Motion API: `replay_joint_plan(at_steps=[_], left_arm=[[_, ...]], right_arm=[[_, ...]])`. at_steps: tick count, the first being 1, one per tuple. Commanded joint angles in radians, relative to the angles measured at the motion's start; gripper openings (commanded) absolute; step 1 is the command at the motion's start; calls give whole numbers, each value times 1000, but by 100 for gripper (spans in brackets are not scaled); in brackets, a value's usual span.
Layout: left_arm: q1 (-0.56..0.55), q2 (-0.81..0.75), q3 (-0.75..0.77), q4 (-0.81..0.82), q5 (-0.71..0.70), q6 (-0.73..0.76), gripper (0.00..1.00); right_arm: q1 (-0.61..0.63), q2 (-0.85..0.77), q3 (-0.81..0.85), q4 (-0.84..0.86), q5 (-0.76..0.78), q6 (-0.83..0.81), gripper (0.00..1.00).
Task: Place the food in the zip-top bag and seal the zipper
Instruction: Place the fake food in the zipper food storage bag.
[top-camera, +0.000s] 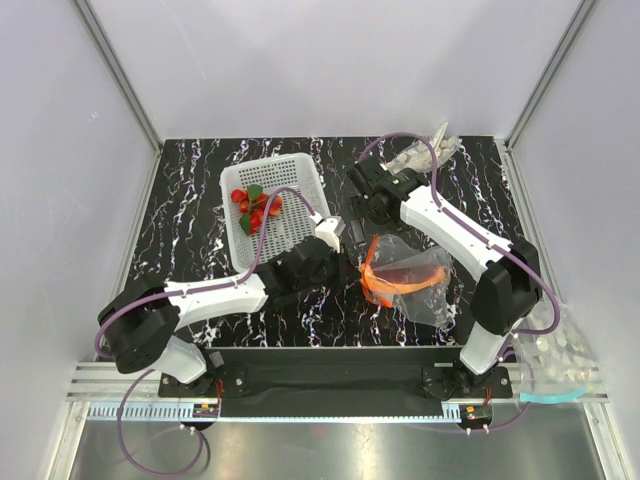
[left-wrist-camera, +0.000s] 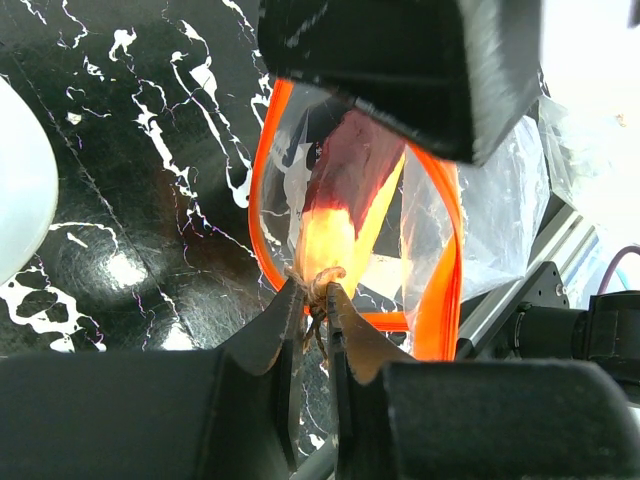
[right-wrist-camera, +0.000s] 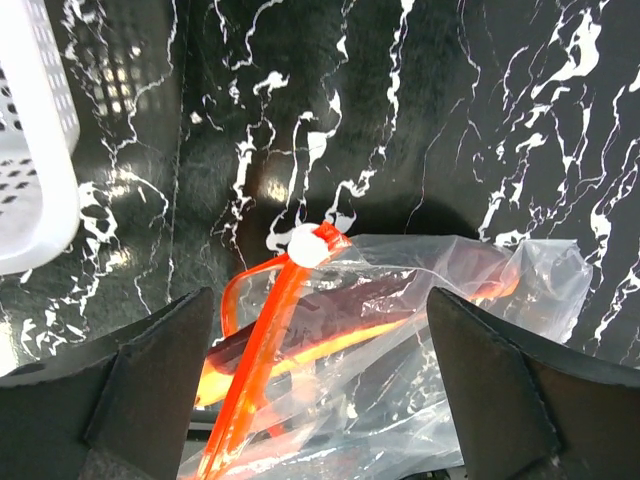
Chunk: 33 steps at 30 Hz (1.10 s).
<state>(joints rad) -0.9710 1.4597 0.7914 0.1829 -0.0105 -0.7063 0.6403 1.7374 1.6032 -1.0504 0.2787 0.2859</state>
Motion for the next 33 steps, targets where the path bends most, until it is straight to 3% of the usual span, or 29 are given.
replay_joint_plan(at_steps=[1, 3, 5, 6, 8, 9, 13, 19, 27, 33], left_arm=[[-5, -38, 0, 76, -14, 21, 12], [-5, -39, 0, 78, -14, 24, 12], [-5, -39, 2, 79, -13, 25, 12], [-5, -39, 2, 79, -11, 27, 12], [-5, -39, 6, 79, -9, 30, 12], [-5, -39, 8, 79, -8, 31, 12], [-5, -42, 20, 70, -2, 39, 12], [-6, -81, 114, -25, 6, 100, 12], [0, -203, 321, -292, -60, 218, 12], [9, -312, 381, -418, -158, 289, 12]], right_arm=[[-1, -3, 12, -33, -7, -8, 94], [-1, 7, -8, -36, -6, -13, 94], [-1, 17, -12, -49, -6, -13, 86], [-1, 20, -11, -54, -3, -13, 70], [-2, 25, -9, -65, 14, -8, 51], [-2, 24, -8, -66, 17, -7, 35], [-1, 19, 3, -65, 20, -2, 0], [-1, -91, 11, 22, -67, 35, 0], [-4, -314, 4, 191, -188, 154, 0], [-85, -472, -170, 383, -277, 294, 0]])
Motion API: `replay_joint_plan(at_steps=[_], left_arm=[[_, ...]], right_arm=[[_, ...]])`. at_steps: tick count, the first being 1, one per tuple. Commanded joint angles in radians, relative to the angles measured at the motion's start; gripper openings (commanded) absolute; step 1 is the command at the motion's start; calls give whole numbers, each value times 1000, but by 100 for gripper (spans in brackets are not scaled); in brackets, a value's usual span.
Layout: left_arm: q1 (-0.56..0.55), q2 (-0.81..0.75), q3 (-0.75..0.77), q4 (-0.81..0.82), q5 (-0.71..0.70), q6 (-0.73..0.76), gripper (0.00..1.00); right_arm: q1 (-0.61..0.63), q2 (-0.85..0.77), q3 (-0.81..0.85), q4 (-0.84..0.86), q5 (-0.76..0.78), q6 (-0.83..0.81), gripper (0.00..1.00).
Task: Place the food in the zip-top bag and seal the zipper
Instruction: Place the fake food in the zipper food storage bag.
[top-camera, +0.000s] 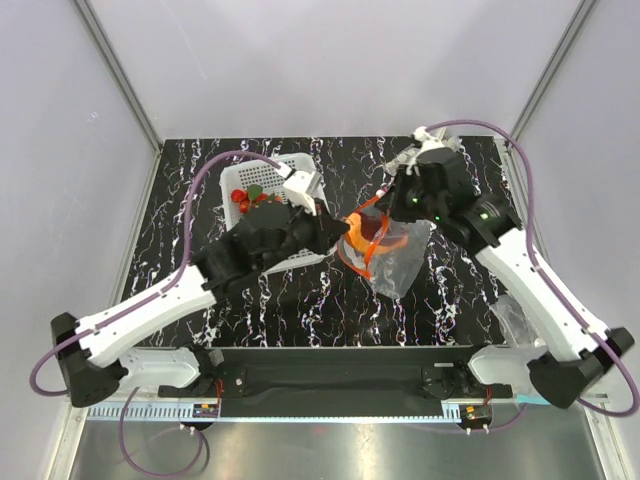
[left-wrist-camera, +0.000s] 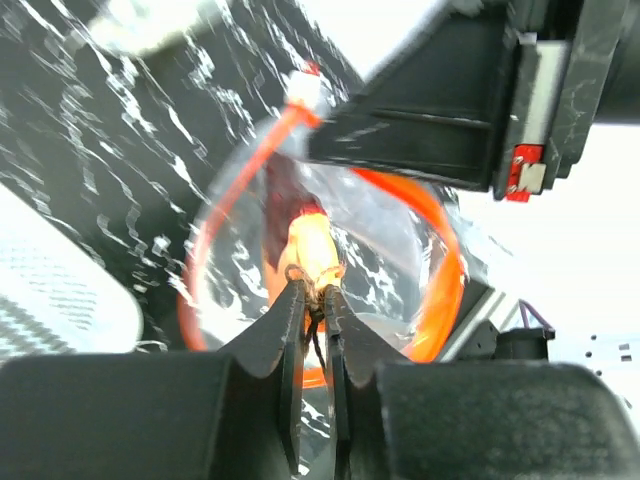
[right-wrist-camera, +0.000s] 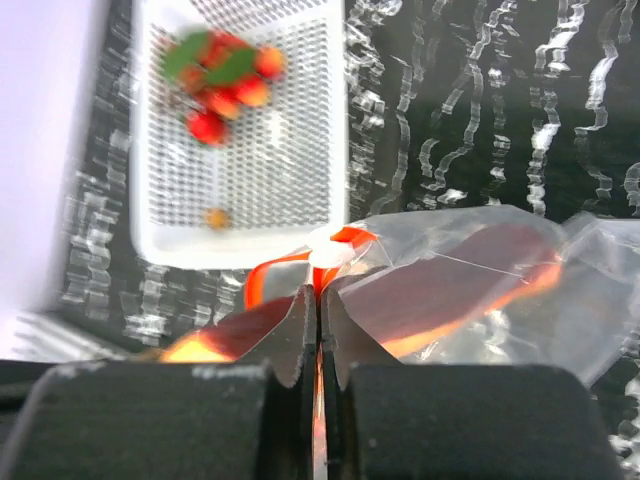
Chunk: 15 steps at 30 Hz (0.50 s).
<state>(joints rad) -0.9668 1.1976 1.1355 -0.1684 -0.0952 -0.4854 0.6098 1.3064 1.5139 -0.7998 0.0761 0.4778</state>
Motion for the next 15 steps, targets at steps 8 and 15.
replay_joint_plan(at_steps=[8, 15], left_arm=[[5, -20, 30, -37, 38, 120, 12], [5, 97, -34, 76, 143, 87, 10]], right_arm=[[-131, -124, -440, 507, -294, 288, 0], [-131, -131, -457, 593, -297, 303, 0]])
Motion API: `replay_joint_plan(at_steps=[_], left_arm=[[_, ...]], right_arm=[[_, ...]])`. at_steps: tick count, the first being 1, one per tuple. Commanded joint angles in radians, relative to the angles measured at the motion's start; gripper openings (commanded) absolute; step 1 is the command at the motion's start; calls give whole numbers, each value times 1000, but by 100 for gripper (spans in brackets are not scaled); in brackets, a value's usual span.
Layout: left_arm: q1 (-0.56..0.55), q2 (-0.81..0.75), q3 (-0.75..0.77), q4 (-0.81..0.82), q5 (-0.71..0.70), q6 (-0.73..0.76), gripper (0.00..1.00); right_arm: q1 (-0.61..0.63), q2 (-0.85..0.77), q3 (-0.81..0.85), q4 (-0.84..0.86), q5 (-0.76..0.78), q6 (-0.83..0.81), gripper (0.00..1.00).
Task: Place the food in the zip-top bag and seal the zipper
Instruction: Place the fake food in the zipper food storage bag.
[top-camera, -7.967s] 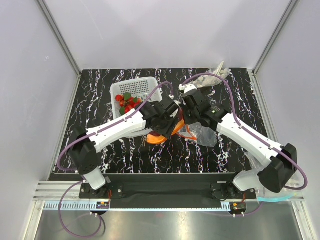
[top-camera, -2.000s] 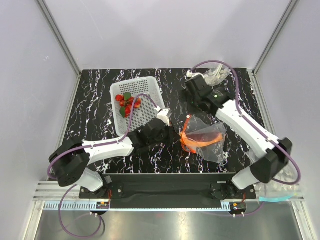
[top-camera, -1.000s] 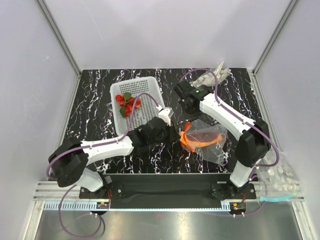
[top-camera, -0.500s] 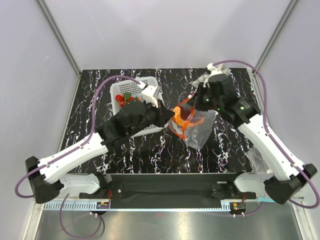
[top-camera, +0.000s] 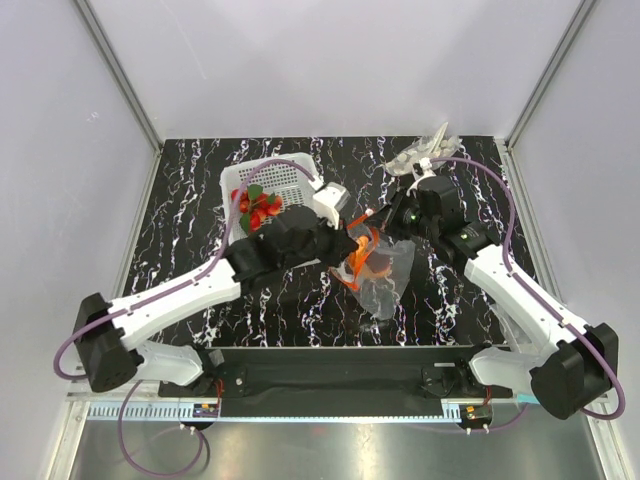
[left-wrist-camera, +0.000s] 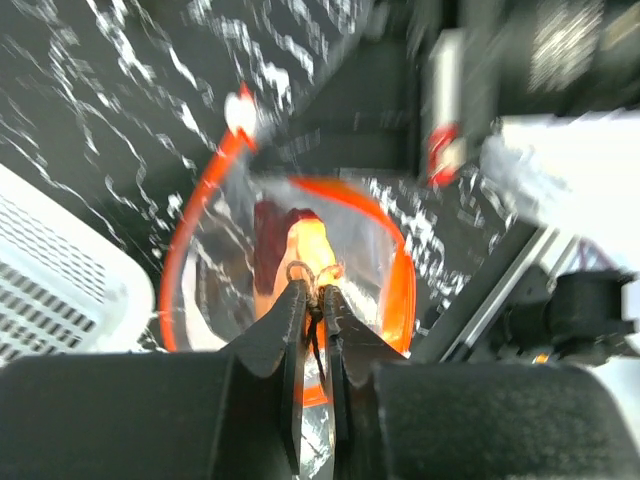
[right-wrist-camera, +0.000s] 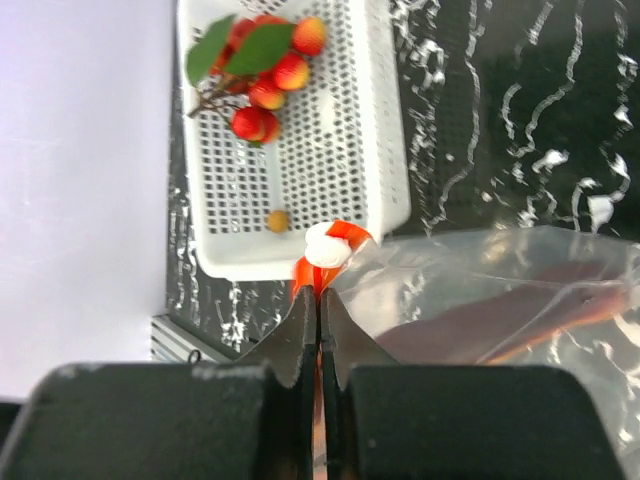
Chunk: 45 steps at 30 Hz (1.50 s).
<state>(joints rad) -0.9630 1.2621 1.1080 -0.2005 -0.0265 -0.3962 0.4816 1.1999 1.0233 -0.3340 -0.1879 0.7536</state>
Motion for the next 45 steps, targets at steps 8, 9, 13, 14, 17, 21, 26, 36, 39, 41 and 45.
replay_joint_plan(at_steps=[8, 9, 13, 14, 17, 21, 26, 36, 39, 41, 45], left_arm=[[92, 45, -135, 228, 149, -198, 6], [121, 39, -161, 261, 189, -225, 5], [158, 31, -240, 410, 235, -316, 7], [158, 43, -238, 412, 235, -313, 9], [159, 98, -211, 408, 255, -293, 23], [158, 125, -183, 386, 243, -254, 67], [158, 100, -145, 262, 174, -175, 81], [158, -168, -151, 46, 31, -18, 99], [152, -245, -151, -26, -10, 3, 99], [136, -271, -192, -27, -18, -10, 99], [69, -329, -304, 83, -41, -67, 95]], right_arm=[[-3, -33, 84, 92, -4, 13, 0], [-3, -36, 81, 93, -1, 13, 0], [-3, -26, 74, 107, -16, 30, 0], [-3, -23, 75, 108, -19, 32, 0], [-3, -14, 84, 102, -28, 36, 0], [-1, -10, 104, 84, -31, 35, 0], [-1, -8, 147, 21, 11, 27, 0], [-6, 33, 181, -39, 100, 81, 0], [-6, 36, 181, -33, 110, 93, 0], [-6, 38, 181, -31, 128, 111, 0], [-5, 24, 167, -22, 179, 176, 0]])
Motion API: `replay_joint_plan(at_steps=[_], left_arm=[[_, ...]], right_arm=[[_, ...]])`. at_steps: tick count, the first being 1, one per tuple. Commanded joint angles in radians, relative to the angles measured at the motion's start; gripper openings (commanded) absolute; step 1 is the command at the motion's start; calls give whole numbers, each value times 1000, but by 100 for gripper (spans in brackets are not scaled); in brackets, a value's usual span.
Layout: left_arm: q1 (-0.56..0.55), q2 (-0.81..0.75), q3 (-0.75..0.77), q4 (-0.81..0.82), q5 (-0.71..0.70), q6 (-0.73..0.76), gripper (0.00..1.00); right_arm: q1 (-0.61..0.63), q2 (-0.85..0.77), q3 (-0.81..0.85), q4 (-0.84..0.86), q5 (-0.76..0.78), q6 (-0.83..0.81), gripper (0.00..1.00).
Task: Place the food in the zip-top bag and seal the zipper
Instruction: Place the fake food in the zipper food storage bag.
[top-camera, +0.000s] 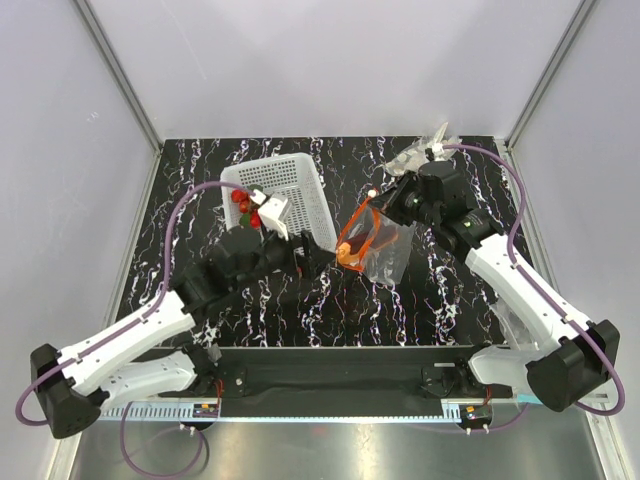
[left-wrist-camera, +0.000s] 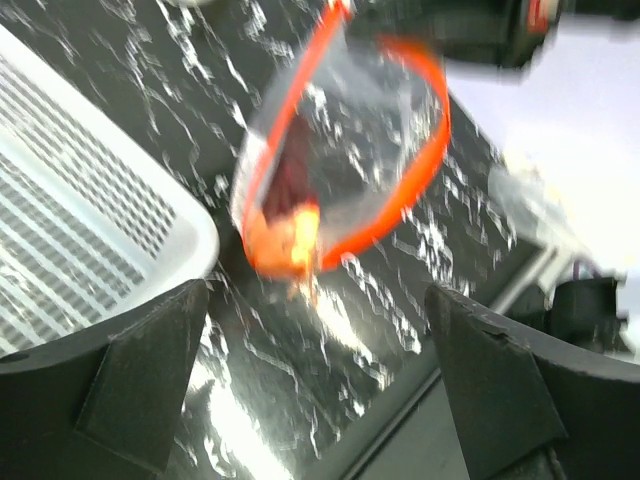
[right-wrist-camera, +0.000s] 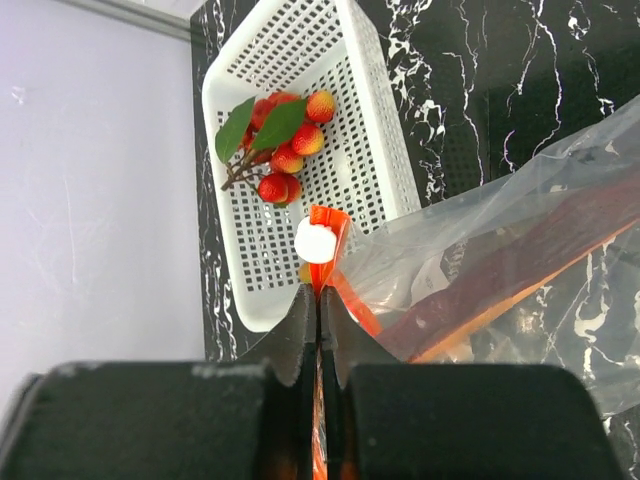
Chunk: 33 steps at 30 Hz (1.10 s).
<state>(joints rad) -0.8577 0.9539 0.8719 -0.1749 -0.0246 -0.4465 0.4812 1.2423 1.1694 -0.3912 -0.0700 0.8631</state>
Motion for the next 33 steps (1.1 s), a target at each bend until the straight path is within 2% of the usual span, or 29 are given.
replay_joint_plan(at_steps=[1, 3, 7, 12, 16, 18, 20, 21, 24, 30, 33], left_arm=[[-47, -26, -117, 86, -44, -35, 93], [-87, -20, -155, 162, -55, -38, 90], [-164, 34, -177, 225, -115, 6, 74], [-286, 77, -197, 348, -238, 81, 68], [-294, 161, -157, 416, -221, 207, 69], [-294, 230, -108, 373, -231, 238, 68], [-294, 302, -28, 345, -251, 276, 58], [-293, 324, -10, 330, -259, 281, 49], [-284, 396, 53, 312, -285, 282, 44], [-270, 471, 91, 330, -288, 269, 44], [-258, 500, 107, 311, -305, 267, 38]], right_arm=[[-6, -21, 19, 37, 64, 79, 0], [-6, -23, 16, 35, 94, 102, 0], [-6, -11, 42, -3, 122, 146, 0], [-7, 11, 53, -15, 125, 165, 0], [-6, 13, 47, -5, 118, 171, 0], [-6, 14, 50, -8, 111, 169, 0], [-6, 16, 50, -11, 105, 168, 0], [-4, 13, 47, -9, 104, 168, 0], [-6, 6, 47, -12, 101, 165, 0], [-6, -14, 47, -23, 107, 154, 0], [-6, -20, 49, -28, 110, 148, 0]])
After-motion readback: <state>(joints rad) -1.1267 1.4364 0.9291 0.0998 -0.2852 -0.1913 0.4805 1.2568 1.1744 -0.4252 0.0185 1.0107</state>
